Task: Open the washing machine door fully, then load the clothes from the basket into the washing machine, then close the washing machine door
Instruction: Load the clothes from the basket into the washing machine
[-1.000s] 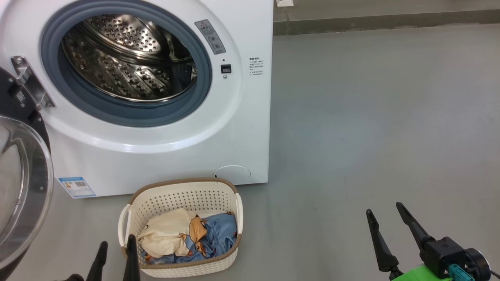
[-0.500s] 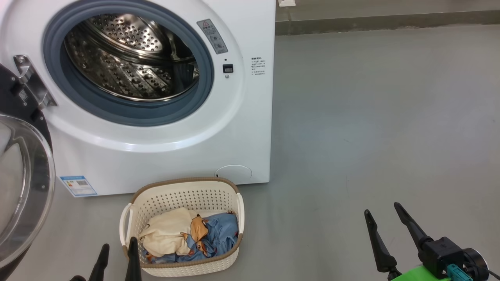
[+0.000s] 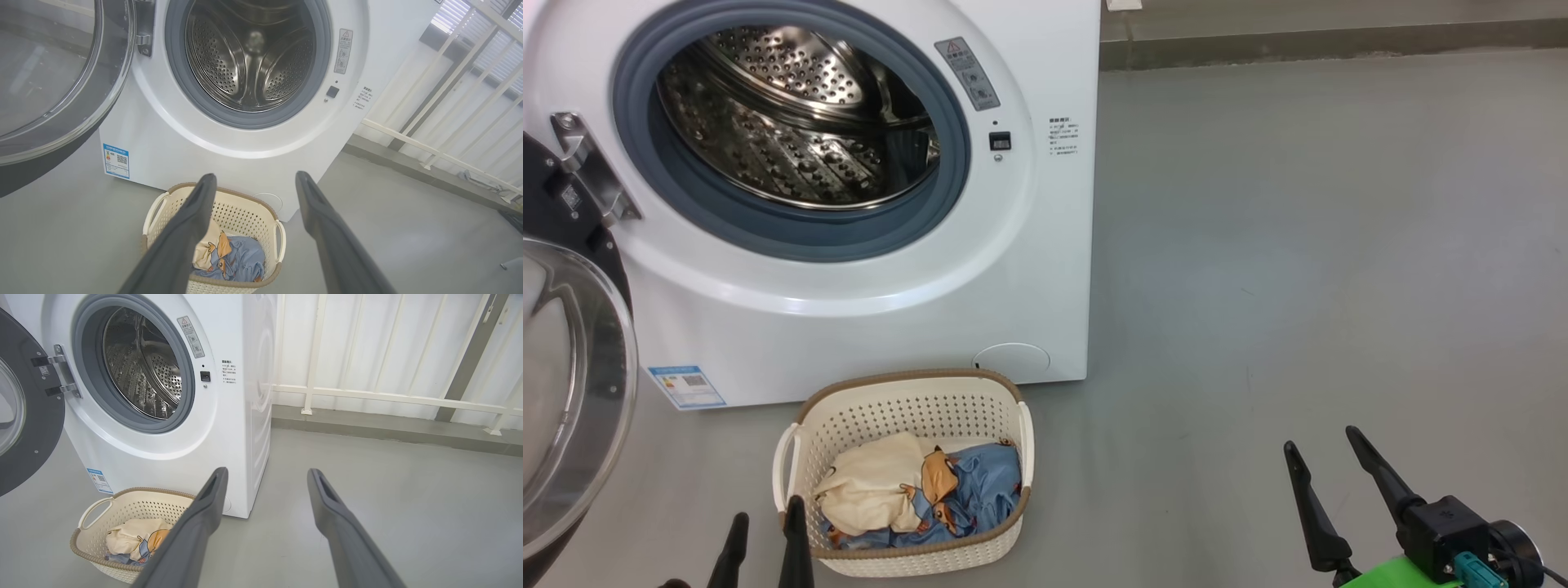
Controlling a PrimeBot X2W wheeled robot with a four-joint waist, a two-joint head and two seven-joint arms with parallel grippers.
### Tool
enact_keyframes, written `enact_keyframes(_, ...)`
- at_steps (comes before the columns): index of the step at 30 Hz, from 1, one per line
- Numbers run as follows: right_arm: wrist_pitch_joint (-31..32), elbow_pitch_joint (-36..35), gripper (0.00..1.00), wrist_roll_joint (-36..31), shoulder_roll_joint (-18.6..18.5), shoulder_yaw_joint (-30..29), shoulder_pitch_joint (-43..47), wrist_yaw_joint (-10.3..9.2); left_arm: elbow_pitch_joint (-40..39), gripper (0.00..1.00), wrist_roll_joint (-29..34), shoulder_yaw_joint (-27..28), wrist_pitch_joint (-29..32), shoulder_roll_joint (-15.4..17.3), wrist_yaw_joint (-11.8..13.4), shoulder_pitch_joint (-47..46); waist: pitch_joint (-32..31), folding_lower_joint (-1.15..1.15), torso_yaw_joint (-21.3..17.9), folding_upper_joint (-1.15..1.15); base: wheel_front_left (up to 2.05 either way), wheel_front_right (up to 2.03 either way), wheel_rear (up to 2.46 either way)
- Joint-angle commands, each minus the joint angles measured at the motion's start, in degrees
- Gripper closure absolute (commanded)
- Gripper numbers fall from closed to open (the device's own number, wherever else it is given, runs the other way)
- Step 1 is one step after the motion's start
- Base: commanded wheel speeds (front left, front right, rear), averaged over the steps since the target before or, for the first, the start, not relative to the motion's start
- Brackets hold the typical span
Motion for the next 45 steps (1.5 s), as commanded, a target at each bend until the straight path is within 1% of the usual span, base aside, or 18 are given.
enact_keyframes(1, -0.16, -1.21, 0.00, -0.53, -0.35, 1.51, -1.05, 0.09, -1.32, 0.00, -1.14, 2.07, 0.00, 0.63, -0.26, -2.05, 0.05, 0.00, -0.05, 0.00, 0.23, -0.23, 0.00)
enact_keyframes(8, -0.22, -1.05, 0.00, -0.71, -0.35, 1.66, -1.04, 0.09, -2.03, 0.00, -2.27, 2.36, -0.03, 0.63, -0.20, -1.94, 0.35, 0.00, -0.11, 0.00, 0.78, -0.78, 0.00)
enact_keyframes(13, -0.17, -0.99, 0.00, -0.84, -0.35, 1.54, -1.10, 0.09, -2.28, 0.00, -2.57, 2.59, -0.14, 0.62, 0.11, -2.10, 0.57, 0.00, -0.01, 0.00, 1.56, -1.64, 0.08)
enact_keyframes(15, -0.11, -0.99, 0.00, -0.88, -0.35, 1.49, -1.08, 0.09, -2.24, 0.00, -2.80, 3.07, -0.22, 0.59, 0.69, -2.18, 0.60, 0.00, 0.06, 0.00, 1.68, -2.20, 0.52)
enact_keyframes(19, 0.05, -0.93, 0.00, -0.95, -0.35, 1.41, -1.02, 0.09, -2.22, 0.00, -0.81, 2.92, -0.52, 1.18, 1.66, -2.34, 0.65, 0.00, 0.19, 0.00, 1.16, -1.92, 0.76)
enact_keyframes(23, 0.16, -0.85, 0.00, -0.95, -0.35, 1.40, -1.01, 0.09, -1.98, 0.00, -0.45, 2.60, -0.71, 1.09, 1.68, -2.44, 0.65, 0.00, 0.24, 0.00, 0.89, -1.11, 0.22)
enact_keyframes(45, -0.15, -0.55, 0.00, -0.80, -0.35, 1.39, -1.21, 0.09, -0.80, 0.00, 0.45, 0.91, -0.98, 1.26, 1.54, -2.69, 0.86, 0.00, 0.21, 0.00, 0.09, -0.09, 0.00)
